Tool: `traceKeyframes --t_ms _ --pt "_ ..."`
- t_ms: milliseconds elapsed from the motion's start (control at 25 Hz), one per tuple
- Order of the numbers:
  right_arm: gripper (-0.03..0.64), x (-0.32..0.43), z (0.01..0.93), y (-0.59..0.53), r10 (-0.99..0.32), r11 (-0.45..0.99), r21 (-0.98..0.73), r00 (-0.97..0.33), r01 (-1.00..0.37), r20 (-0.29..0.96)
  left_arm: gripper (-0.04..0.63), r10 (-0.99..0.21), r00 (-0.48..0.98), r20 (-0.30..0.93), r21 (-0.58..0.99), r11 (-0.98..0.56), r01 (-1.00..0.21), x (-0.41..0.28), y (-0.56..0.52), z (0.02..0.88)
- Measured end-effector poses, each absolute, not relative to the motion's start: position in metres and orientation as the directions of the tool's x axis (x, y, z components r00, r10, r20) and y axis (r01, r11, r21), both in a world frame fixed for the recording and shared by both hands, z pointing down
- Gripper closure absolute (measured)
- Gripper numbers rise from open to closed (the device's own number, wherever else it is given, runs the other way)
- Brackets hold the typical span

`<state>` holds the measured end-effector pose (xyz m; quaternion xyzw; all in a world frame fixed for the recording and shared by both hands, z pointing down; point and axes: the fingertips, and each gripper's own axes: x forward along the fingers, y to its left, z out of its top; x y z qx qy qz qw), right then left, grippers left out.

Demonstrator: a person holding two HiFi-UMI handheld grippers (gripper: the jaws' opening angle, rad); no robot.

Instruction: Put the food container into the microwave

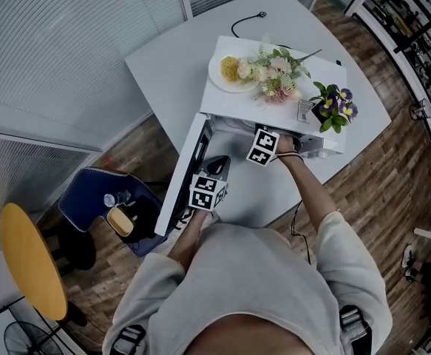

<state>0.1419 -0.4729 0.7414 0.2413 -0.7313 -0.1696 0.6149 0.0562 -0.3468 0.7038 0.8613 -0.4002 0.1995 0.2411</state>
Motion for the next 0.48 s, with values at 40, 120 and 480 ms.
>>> traceKeyframes --t_ms 40,120,480 --pt "0.598 0.1416 0.7414 -0.4725 -0.561 0.827 0.544 -0.128 -0.142 0.818 0.584 -0.595 0.6 0.535 0.256 -0.563 -0.786 0.0563 -0.3473 0.7032" --pt "0.597 0.1413 0.742 -0.4717 -0.559 0.828 0.544 -0.125 -0.136 0.82 0.584 -0.597 0.6 0.532 0.256 -0.563 -0.786 0.056 -0.3481 0.7023" --pt "0.463 0.1397 0.742 -0.4699 -0.561 0.826 0.542 -0.135 -0.155 0.816 0.584 -0.603 0.598 0.528 0.25 -0.563 -0.788 0.053 -0.3468 0.7005"
